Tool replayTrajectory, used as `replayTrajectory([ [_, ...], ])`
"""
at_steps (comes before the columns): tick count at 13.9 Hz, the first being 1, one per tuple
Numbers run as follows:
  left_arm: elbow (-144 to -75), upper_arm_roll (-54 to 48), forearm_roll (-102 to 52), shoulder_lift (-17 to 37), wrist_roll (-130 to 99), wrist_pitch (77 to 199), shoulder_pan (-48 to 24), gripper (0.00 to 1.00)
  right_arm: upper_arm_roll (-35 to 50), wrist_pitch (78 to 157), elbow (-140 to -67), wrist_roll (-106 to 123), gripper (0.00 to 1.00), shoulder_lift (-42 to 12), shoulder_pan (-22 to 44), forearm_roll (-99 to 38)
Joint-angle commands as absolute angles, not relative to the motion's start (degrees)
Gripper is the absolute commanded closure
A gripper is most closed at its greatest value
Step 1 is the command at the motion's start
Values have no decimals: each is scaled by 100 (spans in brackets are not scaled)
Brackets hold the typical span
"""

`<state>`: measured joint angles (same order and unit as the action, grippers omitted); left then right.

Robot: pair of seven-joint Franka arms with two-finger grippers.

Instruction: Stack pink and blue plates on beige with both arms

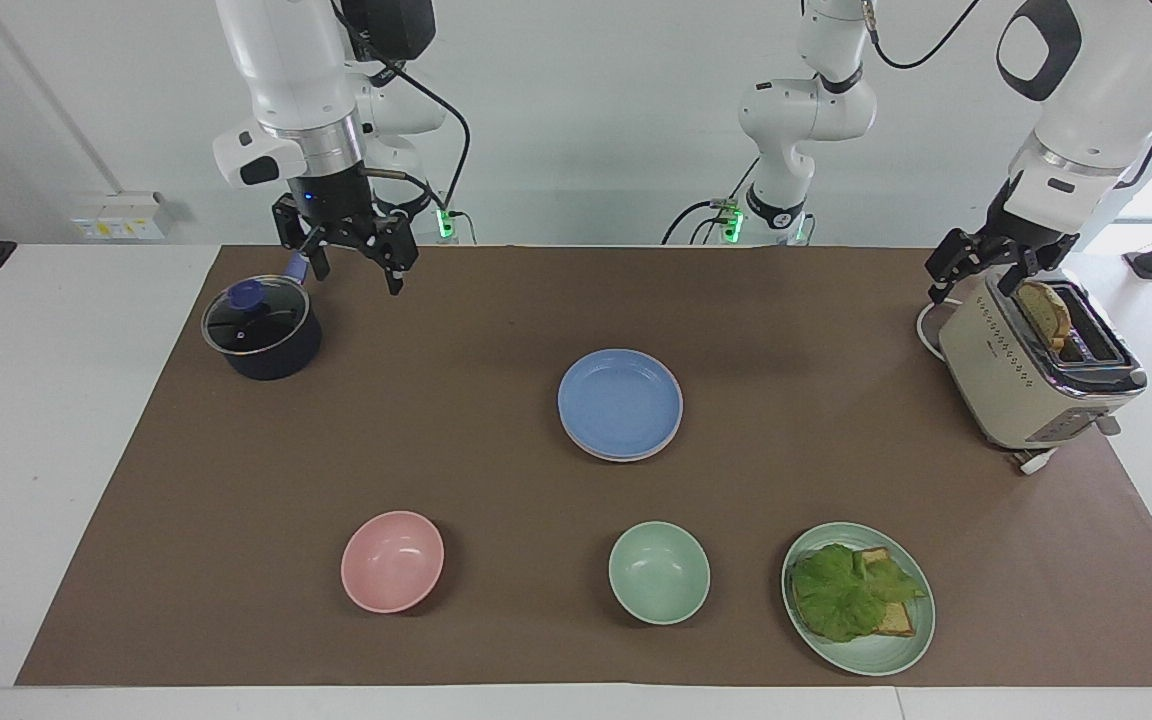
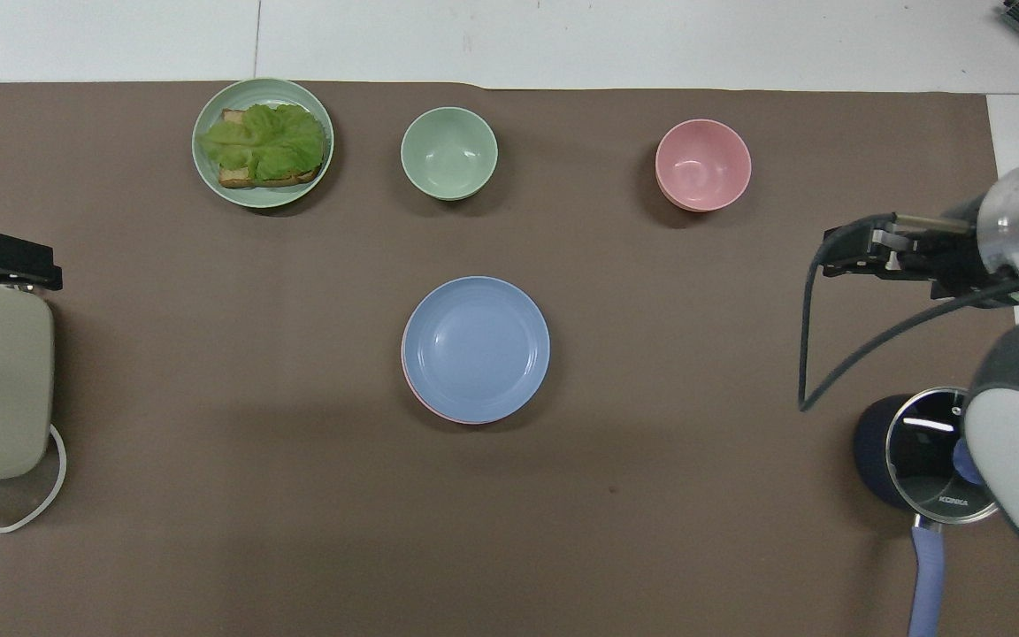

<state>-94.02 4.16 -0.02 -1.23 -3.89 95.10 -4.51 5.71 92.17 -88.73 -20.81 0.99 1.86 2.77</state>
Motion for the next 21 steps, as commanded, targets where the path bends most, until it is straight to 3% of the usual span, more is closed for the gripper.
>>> replayTrajectory([
  [1,-9378,404,35,-167,-378,9431,-439,0,238,8922,-8859,-1487,0,264,202,290],
  [4,-9378,413,35,-167,-387,9431,-439,0,-271,8973,-9192,-636,0,465,211,158],
  [15,-9378,413,35,-167,-378,9431,-439,0,-246,8394,-9123,-809,0,492,193,-18],
  [21,-9378,413,35,-167,-387,9431,-439,0,-264,8684,-9369,-18,0,606,158,88],
])
